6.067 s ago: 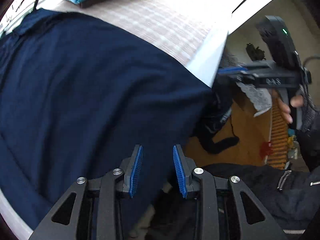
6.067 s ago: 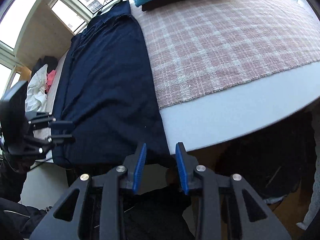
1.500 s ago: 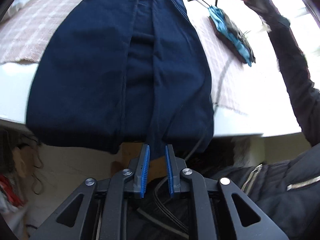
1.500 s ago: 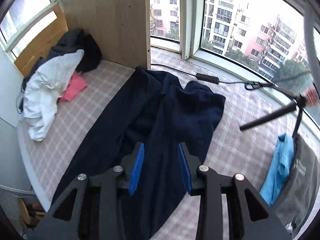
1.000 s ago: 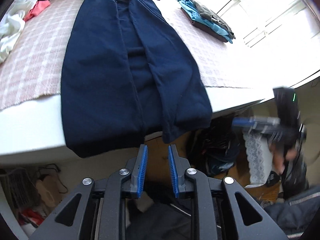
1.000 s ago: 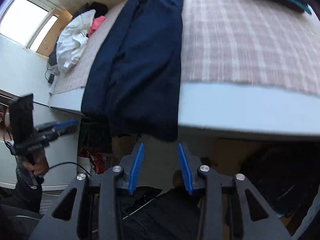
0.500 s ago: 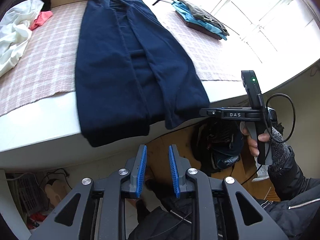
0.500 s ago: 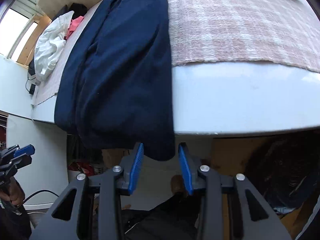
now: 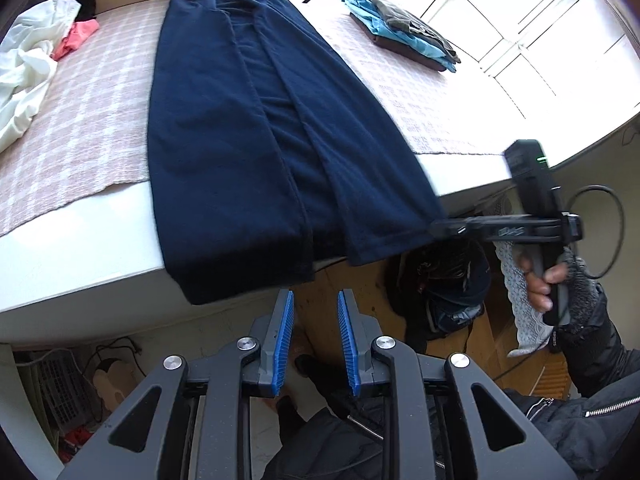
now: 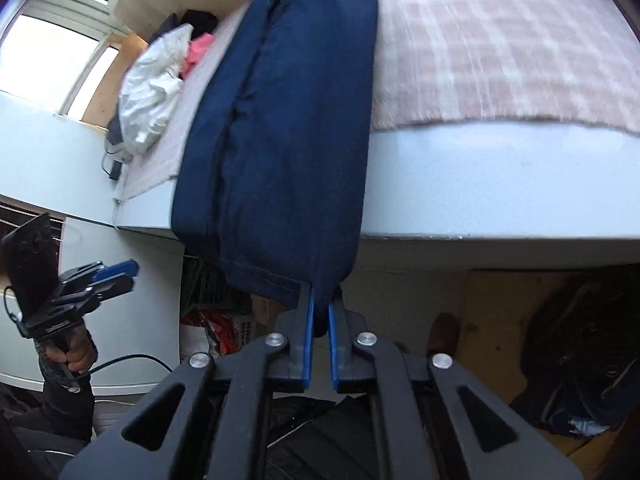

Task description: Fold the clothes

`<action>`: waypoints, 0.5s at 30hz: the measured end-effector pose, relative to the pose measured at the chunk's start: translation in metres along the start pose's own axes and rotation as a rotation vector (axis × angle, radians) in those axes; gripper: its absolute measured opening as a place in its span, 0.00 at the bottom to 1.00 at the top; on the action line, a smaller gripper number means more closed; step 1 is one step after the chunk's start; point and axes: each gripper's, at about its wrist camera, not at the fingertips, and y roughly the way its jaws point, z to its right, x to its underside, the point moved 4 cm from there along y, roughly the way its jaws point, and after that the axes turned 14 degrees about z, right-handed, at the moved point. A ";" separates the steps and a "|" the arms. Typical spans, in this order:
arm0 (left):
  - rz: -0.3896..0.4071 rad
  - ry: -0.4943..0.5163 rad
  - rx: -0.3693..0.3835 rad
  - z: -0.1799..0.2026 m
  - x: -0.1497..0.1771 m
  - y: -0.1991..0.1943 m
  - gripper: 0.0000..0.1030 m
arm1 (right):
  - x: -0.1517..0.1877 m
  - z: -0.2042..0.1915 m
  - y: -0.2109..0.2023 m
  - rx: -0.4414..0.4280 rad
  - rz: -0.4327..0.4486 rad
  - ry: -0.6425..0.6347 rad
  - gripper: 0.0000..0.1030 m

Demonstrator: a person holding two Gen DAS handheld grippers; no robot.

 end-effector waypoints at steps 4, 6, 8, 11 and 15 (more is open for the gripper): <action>-0.001 0.037 -0.006 0.002 -0.001 0.000 0.21 | 0.009 0.012 0.016 0.108 -0.074 0.014 0.07; 0.020 0.039 -0.021 -0.003 -0.002 -0.006 0.22 | 0.012 0.010 0.006 0.165 -0.102 -0.022 0.07; 0.039 0.025 -0.037 -0.009 0.000 -0.012 0.23 | 0.006 0.000 -0.022 0.157 -0.062 -0.030 0.07; 0.064 -0.013 -0.046 -0.018 0.003 -0.020 0.23 | -0.030 -0.044 -0.069 0.101 0.075 -0.085 0.07; 0.086 -0.017 -0.086 -0.017 0.003 -0.014 0.28 | -0.098 -0.125 -0.120 0.070 0.257 -0.278 0.48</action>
